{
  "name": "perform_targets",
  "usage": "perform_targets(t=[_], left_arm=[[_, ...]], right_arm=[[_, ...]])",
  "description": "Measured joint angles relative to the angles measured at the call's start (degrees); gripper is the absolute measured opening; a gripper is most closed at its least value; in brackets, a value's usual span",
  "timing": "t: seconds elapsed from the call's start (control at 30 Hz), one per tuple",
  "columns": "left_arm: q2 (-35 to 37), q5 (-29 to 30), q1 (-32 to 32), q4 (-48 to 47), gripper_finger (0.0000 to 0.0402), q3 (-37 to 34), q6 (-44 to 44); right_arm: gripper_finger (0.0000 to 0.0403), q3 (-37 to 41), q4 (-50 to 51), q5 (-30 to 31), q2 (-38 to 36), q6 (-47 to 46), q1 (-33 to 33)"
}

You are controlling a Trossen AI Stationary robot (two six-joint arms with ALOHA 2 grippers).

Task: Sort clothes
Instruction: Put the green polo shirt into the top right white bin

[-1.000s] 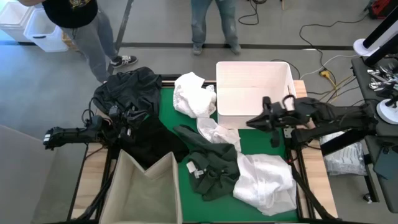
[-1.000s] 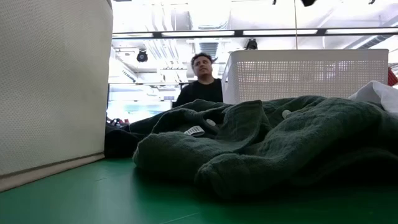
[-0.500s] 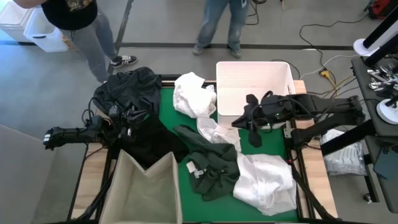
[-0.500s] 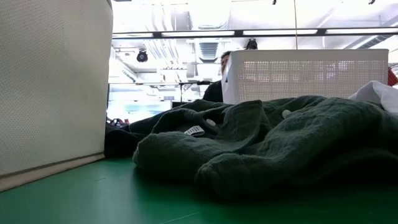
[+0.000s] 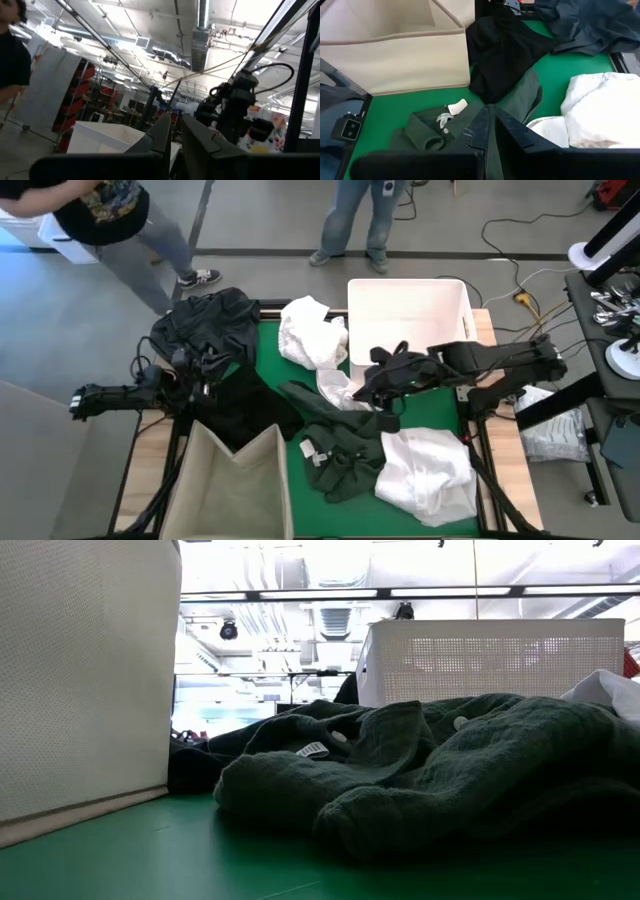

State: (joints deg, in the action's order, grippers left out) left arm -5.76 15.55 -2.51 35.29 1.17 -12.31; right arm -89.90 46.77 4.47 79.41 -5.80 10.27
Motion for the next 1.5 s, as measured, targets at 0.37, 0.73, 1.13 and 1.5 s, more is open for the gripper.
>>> perform_targets(t=[0.37, 0.73, 1.13, 1.5], left_arm=[[0.0, 0.0, 0.0, -1.2, 0.0025, 0.0, -0.3], [-0.1, 0.0, 0.0, -2.4, 0.0025, 0.0, -0.4], [-0.2, 0.0, 0.0, -2.9, 0.0025, 0.0, -1.1], [-0.2, -0.1, 0.0, -2.8, 0.0025, 0.0, -1.1]], right_arm=[[0.0022, -2.9, 0.4, -0.5, 8.3, -1.8, 0.2], [0.0022, -2.9, 2.2, -2.0, 12.3, -2.1, 2.0], [0.0022, -2.8, 1.9, -2.0, 11.6, -2.1, 2.2], [0.0022, -2.8, 1.9, -2.0, 11.5, -2.1, 2.2]])
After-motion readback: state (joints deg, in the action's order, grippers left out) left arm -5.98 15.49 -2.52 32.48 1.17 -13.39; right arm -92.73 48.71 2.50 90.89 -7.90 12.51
